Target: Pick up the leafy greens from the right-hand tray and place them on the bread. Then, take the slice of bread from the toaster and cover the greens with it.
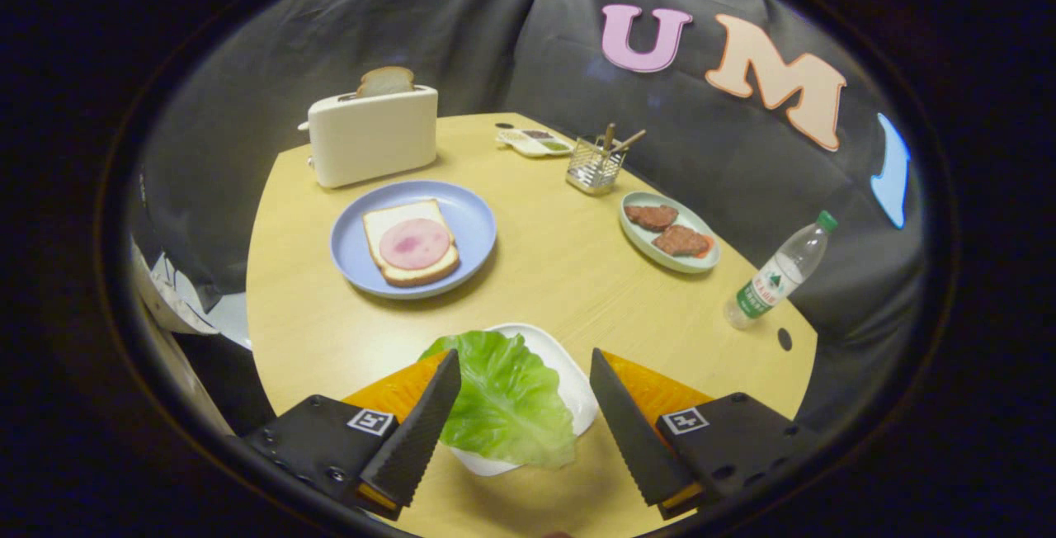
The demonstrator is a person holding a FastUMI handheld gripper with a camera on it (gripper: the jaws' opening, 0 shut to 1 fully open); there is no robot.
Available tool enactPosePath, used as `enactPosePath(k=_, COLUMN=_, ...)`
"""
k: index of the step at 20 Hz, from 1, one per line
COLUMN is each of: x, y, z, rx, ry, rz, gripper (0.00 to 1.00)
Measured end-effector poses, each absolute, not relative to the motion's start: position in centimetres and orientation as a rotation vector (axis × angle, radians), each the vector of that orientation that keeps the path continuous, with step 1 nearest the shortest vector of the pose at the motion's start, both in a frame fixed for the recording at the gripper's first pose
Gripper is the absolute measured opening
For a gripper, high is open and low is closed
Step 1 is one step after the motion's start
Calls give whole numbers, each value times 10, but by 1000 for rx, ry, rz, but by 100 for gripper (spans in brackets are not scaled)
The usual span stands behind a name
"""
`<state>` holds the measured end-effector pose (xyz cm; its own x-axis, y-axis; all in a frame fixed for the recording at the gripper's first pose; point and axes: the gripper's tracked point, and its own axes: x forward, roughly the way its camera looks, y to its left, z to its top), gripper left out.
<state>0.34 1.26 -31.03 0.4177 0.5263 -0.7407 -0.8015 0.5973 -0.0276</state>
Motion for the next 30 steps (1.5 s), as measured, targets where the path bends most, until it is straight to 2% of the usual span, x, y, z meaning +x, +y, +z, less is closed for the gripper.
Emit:
enactPosePath(k=10, x=-12, y=13, z=-361, rx=-419, ry=884, rz=857, gripper=100)
enactPosePath(k=21, x=-24, y=12, z=-378, rx=-299, ry=1012, rz=803, gripper=98)
enactPosePath(k=25, x=-25, y=12, z=-378, rx=-263, ry=1036, rz=768, gripper=90)
enactPosePath(k=30, x=-32, y=18, z=-377, rx=-276, ry=1036, rz=757, gripper=43)
